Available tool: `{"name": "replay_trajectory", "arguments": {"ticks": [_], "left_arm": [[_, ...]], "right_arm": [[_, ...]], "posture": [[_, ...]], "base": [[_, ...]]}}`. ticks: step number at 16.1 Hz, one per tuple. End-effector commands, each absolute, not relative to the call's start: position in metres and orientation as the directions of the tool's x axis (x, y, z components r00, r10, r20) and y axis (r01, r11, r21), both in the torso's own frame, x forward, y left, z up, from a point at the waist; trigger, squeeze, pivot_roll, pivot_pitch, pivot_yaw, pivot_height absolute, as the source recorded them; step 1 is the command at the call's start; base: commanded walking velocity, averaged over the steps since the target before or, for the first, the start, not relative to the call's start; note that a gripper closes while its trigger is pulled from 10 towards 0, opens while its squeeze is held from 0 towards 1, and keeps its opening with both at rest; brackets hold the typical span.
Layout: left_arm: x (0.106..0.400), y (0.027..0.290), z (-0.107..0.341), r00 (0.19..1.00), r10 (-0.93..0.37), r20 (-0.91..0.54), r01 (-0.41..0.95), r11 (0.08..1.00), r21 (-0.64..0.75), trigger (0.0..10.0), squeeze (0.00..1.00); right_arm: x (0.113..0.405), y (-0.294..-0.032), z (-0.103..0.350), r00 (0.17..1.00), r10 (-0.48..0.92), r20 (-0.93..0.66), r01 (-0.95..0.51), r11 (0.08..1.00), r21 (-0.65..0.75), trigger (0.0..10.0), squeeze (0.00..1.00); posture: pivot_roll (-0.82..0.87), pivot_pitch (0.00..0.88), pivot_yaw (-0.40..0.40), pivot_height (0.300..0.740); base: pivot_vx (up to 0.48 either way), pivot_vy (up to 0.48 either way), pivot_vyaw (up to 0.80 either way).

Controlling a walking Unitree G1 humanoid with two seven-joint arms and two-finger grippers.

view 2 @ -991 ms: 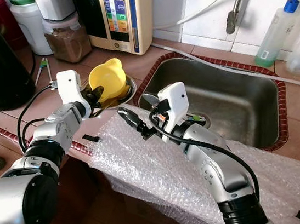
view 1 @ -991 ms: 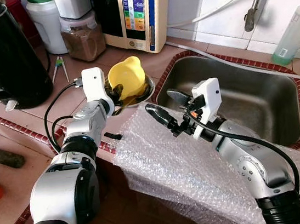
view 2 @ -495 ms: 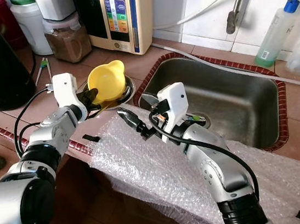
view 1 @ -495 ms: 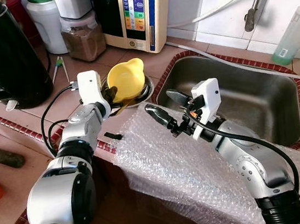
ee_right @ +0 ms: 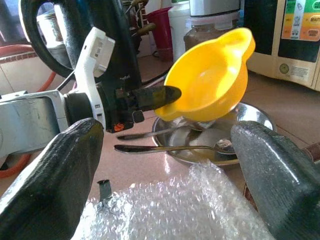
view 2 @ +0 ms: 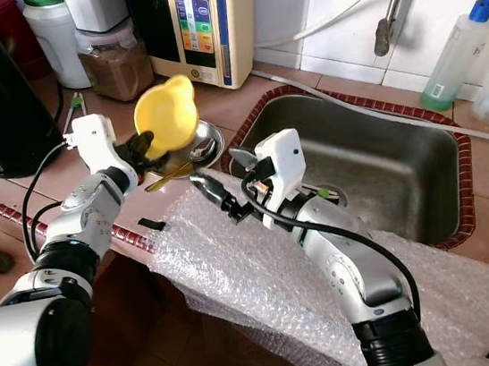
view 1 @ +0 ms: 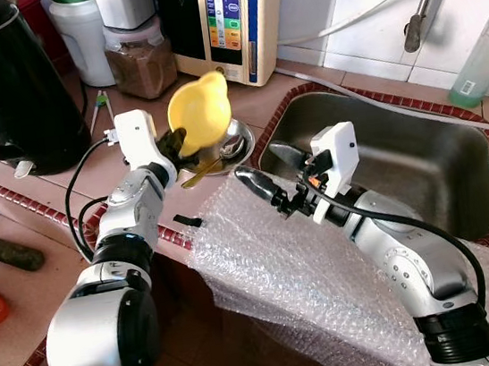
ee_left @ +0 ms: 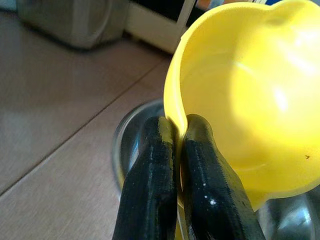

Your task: Kitchen organization

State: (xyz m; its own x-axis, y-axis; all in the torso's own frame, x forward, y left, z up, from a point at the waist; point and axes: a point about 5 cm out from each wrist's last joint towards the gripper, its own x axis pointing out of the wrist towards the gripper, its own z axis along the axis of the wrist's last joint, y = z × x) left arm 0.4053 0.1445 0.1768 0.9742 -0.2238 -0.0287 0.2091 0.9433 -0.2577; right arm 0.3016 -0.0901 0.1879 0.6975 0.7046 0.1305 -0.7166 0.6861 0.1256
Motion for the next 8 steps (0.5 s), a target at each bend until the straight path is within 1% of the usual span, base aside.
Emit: {"name": "replay_trajectory", "arguments": {"ticks": [1,4,6,7,8], "left_arm": [[0.405,0.141,0.187,0.971,-0.236,0.047,0.24,0.937,-0.254,0.0,0.0],[0.4,0.119,0.196,0.94,-0.302,0.158,0.327,0.931,-0.164,0.0,0.0],[0.396,0.111,0.196,0.926,-0.327,0.19,0.354,0.926,-0.131,0.0,0.0],[0.391,0.097,0.197,0.903,-0.361,0.232,0.39,0.916,-0.095,0.0,0.0],[0.39,0.094,0.197,0.898,-0.369,0.237,0.398,0.913,-0.087,0.0,0.0]], "right_arm": [[0.304,-0.093,0.189,0.703,0.698,0.134,-0.711,0.693,0.122,10.0,0.0],[0.309,-0.094,0.195,0.724,0.67,0.163,-0.689,0.713,0.131,10.0,0.0],[0.311,-0.095,0.197,0.742,0.646,0.178,-0.669,0.728,0.147,10.0,0.0],[0.315,-0.099,0.196,0.773,0.608,0.182,-0.634,0.755,0.17,10.0,0.0],[0.316,-0.101,0.196,0.779,0.6,0.181,-0.626,0.76,0.174,10.0,0.0]], "posture": [[-0.11,0.051,-0.017,0.74],[-0.11,0.05,-0.013,0.74],[-0.11,0.052,-0.009,0.74],[-0.11,0.045,-0.015,0.74],[-0.11,0.047,-0.021,0.74]], "base": [[0.0,0.0,0.0],[0.0,0.0,0.0],[0.0,0.0,0.0],[0.0,0.0,0.0],[0.0,0.0,0.0]]}}
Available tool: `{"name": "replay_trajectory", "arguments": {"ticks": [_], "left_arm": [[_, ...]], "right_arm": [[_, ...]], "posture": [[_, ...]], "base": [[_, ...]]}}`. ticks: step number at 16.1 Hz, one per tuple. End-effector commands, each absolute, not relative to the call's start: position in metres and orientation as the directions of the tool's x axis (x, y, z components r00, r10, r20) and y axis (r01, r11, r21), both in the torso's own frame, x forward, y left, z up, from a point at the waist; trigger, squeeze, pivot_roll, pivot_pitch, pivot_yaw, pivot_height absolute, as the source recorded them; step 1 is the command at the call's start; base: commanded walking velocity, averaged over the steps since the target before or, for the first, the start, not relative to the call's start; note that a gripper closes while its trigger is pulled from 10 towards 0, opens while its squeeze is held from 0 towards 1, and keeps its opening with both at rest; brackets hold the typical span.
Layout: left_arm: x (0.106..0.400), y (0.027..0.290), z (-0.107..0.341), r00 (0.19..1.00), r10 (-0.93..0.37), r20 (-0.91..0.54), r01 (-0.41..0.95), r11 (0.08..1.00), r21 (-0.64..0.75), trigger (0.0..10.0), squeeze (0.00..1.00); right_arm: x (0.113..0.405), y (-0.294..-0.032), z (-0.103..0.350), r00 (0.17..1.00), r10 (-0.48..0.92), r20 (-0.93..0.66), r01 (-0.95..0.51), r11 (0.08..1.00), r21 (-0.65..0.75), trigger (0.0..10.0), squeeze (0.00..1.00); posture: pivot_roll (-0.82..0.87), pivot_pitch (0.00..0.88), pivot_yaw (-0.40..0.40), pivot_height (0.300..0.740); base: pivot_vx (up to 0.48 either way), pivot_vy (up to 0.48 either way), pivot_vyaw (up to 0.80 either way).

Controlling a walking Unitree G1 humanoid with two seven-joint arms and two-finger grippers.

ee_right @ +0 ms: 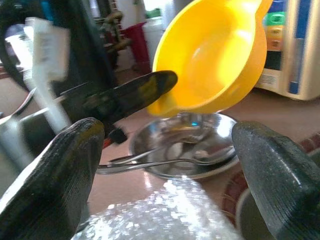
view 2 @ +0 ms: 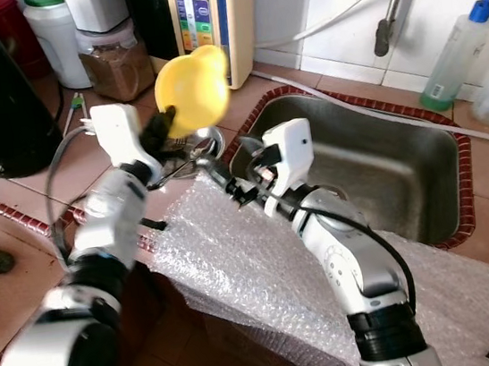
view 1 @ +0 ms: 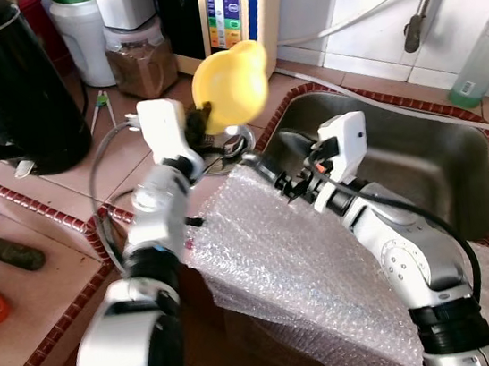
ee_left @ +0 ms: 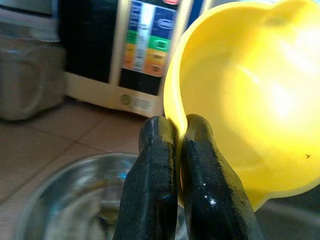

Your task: Kitchen organization

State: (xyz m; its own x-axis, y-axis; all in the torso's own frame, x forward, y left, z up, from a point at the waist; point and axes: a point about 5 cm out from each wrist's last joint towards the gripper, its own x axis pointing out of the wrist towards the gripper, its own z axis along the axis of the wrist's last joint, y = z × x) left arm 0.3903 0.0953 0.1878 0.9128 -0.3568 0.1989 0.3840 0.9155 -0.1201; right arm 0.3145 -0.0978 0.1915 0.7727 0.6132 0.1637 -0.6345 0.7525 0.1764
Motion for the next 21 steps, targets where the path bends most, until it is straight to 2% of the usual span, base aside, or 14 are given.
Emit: {"name": "replay_trajectory", "arguments": {"ticks": [1,5,9,10,11,21], "left_arm": [[0.387,0.085,0.196,0.886,-0.39,0.249,0.415,0.908,-0.053,0.0,0.0],[0.371,0.064,0.189,0.838,-0.46,0.294,0.482,0.876,-0.002,0.0,0.0],[0.361,0.055,0.183,0.823,-0.479,0.305,0.503,0.864,-0.003,0.0,0.0],[0.36,0.054,0.182,0.823,-0.479,0.307,0.505,0.863,-0.006,0.0,0.0],[0.36,0.053,0.182,0.82,-0.481,0.309,0.508,0.862,-0.007,0.0,0.0],[0.357,0.049,0.18,0.82,-0.491,0.293,0.503,0.863,0.039,0.0,0.0]], "right_arm": [[0.32,-0.105,0.196,0.8,0.572,0.178,-0.598,0.782,0.173,10.0,0.0],[0.335,-0.119,0.199,0.881,0.437,0.182,-0.469,0.854,0.225,10.0,0.0],[0.343,-0.121,0.195,0.913,0.379,0.153,-0.407,0.881,0.241,10.0,0.0],[0.344,-0.122,0.196,0.914,0.374,0.16,-0.404,0.879,0.253,4.0,0.0],[0.345,-0.122,0.196,0.916,0.366,0.161,-0.397,0.88,0.259,0.0,0.0],[0.352,-0.13,0.196,0.945,0.29,0.148,-0.323,0.892,0.316,0.0,0.0]], "posture": [[-0.12,0.049,-0.021,0.74],[-0.11,0.045,-0.012,0.74],[-0.11,0.038,-0.014,0.74],[-0.11,0.037,-0.014,0.74],[-0.11,0.037,-0.015,0.74],[-0.12,0.027,-0.007,0.74]], "base": [[0.0,0.0,0.0],[0.0,0.0,0.0],[0.0,0.0,0.0],[0.0,0.0,0.0],[0.0,0.0,0.0],[0.0,0.0,0.0]]}}
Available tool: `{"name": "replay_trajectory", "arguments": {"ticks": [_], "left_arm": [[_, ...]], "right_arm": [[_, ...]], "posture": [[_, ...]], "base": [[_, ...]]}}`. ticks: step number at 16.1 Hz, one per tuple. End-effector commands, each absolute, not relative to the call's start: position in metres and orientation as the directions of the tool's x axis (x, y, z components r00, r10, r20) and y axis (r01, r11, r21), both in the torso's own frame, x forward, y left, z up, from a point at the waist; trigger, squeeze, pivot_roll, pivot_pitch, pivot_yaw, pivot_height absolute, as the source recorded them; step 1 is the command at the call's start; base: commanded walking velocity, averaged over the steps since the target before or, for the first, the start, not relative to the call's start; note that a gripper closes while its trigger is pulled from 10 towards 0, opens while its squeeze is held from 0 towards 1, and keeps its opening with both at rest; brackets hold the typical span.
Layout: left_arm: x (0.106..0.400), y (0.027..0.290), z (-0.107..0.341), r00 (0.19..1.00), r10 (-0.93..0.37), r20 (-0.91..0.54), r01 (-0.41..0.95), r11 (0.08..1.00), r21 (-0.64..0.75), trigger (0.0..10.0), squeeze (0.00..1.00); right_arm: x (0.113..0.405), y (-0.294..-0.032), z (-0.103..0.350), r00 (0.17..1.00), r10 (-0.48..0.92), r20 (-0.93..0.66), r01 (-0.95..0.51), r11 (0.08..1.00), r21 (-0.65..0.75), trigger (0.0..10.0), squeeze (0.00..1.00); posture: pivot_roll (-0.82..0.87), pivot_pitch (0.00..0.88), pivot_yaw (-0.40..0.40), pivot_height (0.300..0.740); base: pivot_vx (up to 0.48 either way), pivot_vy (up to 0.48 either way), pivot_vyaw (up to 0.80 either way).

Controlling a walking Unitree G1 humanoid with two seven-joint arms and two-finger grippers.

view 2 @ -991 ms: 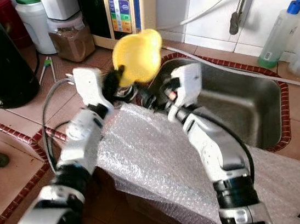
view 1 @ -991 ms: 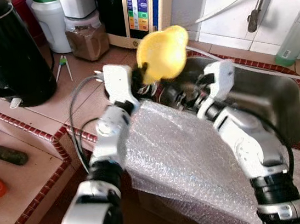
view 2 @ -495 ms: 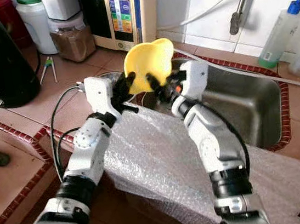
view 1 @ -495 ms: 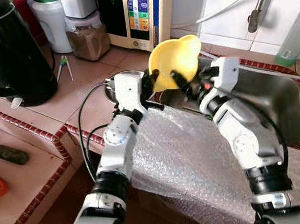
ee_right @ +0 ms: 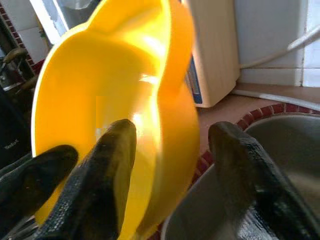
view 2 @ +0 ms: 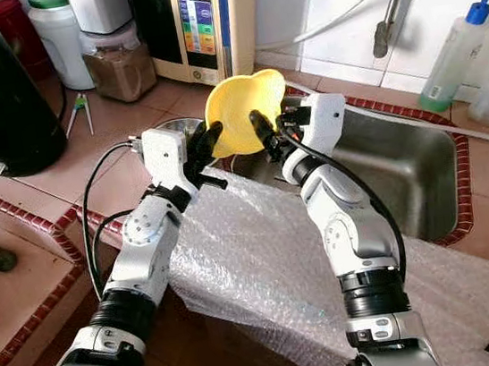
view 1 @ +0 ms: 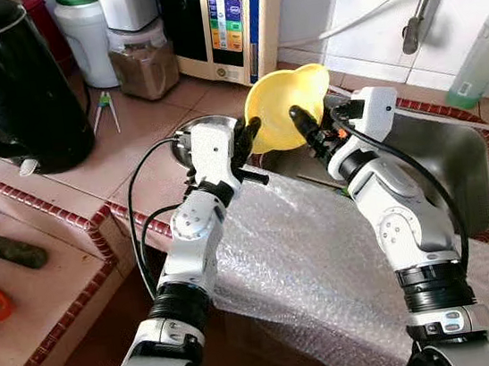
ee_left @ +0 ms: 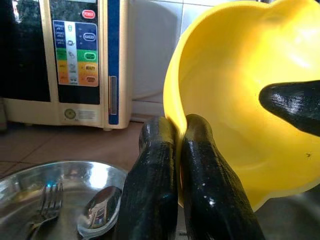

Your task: Kitchen organization

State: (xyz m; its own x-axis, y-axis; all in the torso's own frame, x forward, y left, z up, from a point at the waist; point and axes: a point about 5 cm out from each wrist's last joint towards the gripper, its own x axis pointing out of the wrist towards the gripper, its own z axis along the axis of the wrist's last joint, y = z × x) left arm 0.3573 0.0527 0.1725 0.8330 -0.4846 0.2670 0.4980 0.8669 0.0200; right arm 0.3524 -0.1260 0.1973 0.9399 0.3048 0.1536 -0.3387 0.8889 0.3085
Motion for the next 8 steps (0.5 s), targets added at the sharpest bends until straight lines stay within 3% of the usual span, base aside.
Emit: {"name": "replay_trajectory", "arguments": {"ticks": [1,8], "left_arm": [[0.357,0.049,0.18,0.822,-0.488,0.293,0.5,0.865,0.037,0.0,0.0],[0.357,0.051,0.18,0.831,-0.471,0.296,0.48,0.876,0.043,0.0,0.0]], "right_arm": [[0.353,-0.133,0.192,0.955,0.27,0.12,-0.295,0.901,0.319,0.0,0.0],[0.353,-0.129,0.181,0.955,0.291,0.059,-0.294,0.904,0.31,0.0,0.0]], "posture": [[-0.12,0.028,-0.011,0.74],[-0.12,0.033,-0.013,0.74]], "base": [[0.0,0.0,0.0],[0.0,0.0,0.0]]}}
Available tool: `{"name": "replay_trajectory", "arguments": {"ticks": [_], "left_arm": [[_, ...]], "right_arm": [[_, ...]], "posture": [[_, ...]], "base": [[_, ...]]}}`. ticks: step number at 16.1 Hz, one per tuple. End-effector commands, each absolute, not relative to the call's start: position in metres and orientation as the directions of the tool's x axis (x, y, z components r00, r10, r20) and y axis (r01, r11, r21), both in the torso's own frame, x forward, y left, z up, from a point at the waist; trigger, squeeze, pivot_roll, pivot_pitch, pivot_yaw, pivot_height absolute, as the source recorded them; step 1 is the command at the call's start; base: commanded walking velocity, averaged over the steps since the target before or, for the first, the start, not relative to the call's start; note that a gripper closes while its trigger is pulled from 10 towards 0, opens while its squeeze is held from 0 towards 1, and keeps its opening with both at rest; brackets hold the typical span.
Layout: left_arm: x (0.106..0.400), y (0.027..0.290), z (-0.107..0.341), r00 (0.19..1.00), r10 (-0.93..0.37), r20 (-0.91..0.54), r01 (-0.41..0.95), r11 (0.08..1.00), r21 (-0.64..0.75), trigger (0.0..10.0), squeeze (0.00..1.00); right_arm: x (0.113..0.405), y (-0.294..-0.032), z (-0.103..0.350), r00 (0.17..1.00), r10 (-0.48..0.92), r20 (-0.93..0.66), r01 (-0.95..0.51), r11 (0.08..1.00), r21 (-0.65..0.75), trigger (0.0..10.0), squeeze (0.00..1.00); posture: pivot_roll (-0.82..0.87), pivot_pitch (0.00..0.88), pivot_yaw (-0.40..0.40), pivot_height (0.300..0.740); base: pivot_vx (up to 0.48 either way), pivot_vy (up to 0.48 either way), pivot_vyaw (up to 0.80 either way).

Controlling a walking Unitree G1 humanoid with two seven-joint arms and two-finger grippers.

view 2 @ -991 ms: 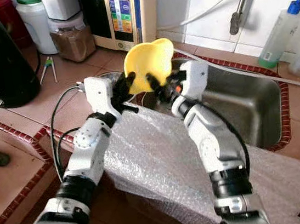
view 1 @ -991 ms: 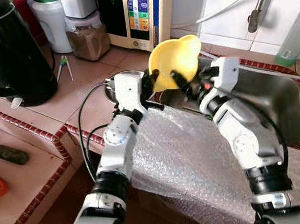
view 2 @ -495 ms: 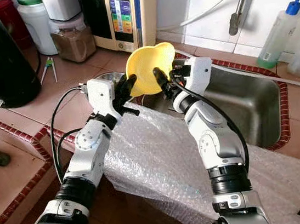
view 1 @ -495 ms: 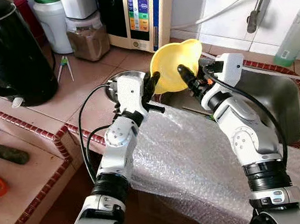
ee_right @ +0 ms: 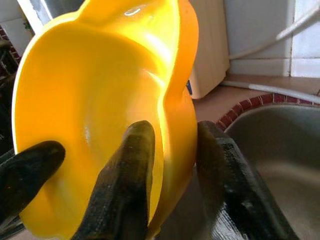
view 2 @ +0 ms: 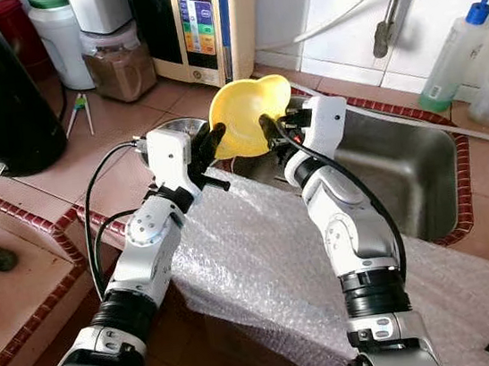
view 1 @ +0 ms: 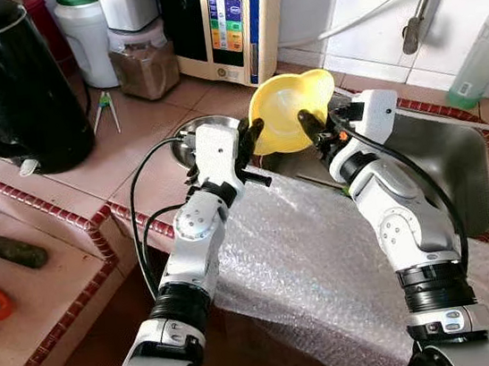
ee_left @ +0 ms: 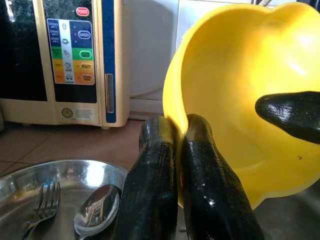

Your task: Kitchen organization

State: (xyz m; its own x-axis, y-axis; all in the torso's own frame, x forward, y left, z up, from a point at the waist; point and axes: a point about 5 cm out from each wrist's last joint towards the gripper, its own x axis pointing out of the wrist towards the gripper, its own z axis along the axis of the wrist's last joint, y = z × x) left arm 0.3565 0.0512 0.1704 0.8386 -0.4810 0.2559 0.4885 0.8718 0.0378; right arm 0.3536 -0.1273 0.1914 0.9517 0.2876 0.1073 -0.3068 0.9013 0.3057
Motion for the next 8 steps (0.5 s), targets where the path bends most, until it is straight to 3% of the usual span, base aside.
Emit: {"name": "replay_trajectory", "arguments": {"ticks": [1,7,8], "left_arm": [[0.357,0.051,0.18,0.831,-0.471,0.296,0.479,0.876,0.05,0.0,0.0],[0.357,0.051,0.175,0.837,-0.472,0.275,0.474,0.878,0.066,0.0,0.0],[0.357,0.052,0.174,0.839,-0.472,0.269,0.473,0.879,0.066,0.4,0.0]], "right_arm": [[0.353,-0.128,0.181,0.954,0.293,0.056,-0.295,0.902,0.314,0.0,0.0],[0.355,-0.137,0.179,0.968,0.248,0.038,-0.246,0.908,0.34,0.0,0.0],[0.356,-0.14,0.179,0.973,0.228,0.032,-0.225,0.914,0.338,0.0,0.0]], "posture": [[-0.12,0.034,-0.013,0.74],[-0.12,0.035,-0.018,0.74],[-0.12,0.036,-0.019,0.74]], "base": [[0.0,0.0,0.0],[0.0,0.0,0.0],[0.0,0.0,0.0]]}}
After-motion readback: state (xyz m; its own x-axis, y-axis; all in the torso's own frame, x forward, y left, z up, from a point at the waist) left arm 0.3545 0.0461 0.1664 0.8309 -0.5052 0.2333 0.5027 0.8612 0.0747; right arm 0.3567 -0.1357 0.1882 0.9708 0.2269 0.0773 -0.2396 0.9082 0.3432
